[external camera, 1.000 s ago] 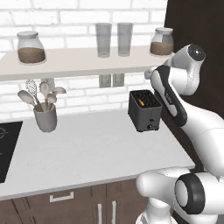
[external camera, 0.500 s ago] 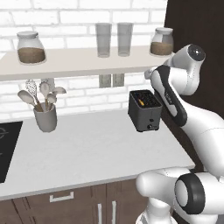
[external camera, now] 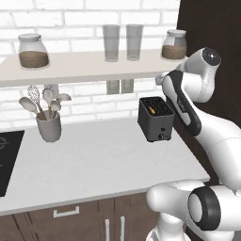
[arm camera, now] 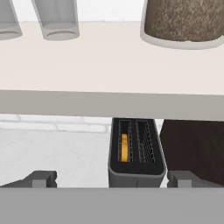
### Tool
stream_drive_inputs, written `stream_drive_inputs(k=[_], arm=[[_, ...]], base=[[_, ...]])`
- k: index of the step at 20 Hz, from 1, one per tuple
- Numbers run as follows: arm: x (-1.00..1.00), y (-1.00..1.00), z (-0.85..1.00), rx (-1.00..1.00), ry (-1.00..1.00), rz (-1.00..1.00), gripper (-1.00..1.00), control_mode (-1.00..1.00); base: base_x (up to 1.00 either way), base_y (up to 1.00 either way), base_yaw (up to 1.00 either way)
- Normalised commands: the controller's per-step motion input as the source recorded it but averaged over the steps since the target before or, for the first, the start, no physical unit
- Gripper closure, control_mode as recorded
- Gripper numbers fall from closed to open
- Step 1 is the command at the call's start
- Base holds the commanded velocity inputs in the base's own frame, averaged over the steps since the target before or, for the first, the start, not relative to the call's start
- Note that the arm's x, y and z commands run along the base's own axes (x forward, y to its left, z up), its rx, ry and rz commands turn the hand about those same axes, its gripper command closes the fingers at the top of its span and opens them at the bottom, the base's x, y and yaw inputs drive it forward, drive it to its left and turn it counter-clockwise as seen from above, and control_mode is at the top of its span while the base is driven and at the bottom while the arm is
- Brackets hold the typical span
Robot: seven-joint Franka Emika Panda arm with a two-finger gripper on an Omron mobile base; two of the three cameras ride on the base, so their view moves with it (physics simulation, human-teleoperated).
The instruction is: Start the toaster. Once the lever pops up, take the bread to the plate on the dining counter.
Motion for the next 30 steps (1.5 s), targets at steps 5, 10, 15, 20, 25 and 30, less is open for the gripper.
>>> stream_drive_inputs(k=[5, 10, 15, 20, 25, 30], arm=[[0.0, 0.0, 0.0, 0.0, 0.0, 0.0, -1.0, -1.0], [0.0, 0.0, 0.0, 0.0, 0.0, 0.0, -1.0, -1.0], [0.0, 0.0, 0.0, 0.0, 0.0, 0.0, -1.0, -1.0], [0.0, 0.0, 0.0, 0.0, 0.0, 0.0, -1.0, -1.0], [0.0, 0.0, 0.0, 0.0, 0.0, 0.0, -1.0, -1.0], [0.0, 0.0, 0.0, 0.0, 0.0, 0.0, -1.0, -1.0]], base=[[0.0, 0.0, 0.0], [0.0, 0.0, 0.0], [0.0, 0.0, 0.0], [0.0, 0.0, 0.0], [0.0, 0.0, 0.0], [0.0, 0.0, 0.0]])
